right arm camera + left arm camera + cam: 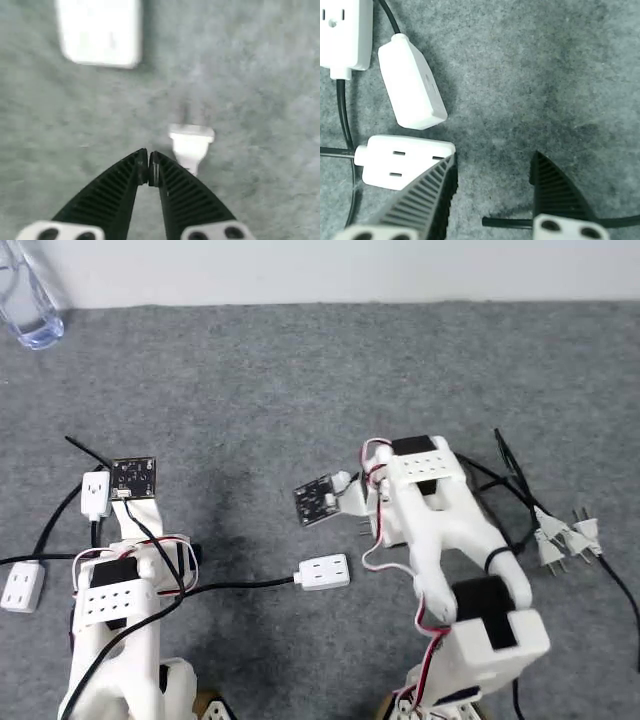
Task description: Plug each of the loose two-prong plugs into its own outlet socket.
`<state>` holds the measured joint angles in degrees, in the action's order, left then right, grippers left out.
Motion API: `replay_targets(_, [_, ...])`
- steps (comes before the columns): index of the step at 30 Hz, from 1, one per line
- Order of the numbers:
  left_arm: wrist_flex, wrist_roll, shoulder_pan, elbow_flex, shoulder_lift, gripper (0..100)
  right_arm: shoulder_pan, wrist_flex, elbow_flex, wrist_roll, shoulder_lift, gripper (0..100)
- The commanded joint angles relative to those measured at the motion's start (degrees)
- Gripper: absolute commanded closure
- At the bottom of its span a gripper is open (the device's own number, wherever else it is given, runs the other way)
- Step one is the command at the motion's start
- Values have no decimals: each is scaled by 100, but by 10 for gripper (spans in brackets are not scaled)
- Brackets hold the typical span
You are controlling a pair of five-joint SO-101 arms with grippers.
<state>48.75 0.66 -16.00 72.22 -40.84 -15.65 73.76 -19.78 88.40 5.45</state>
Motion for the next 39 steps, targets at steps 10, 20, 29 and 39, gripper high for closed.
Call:
replay_targets(10, [-141, -62, 35, -13, -114, 775, 13, -462, -501, -343, -673, 798])
replay_targets(20, [-149, -62, 35, -13, -114, 775, 75, -1358, -721, -53, -637, 798])
replay_targets(29, [-149, -62, 35, -13, -114, 775, 119, -1429, -747, 132, -127, 801])
replay_targets(39, [-149, -62, 35, -13, -114, 775, 444, -1657, -747, 475, 180, 801])
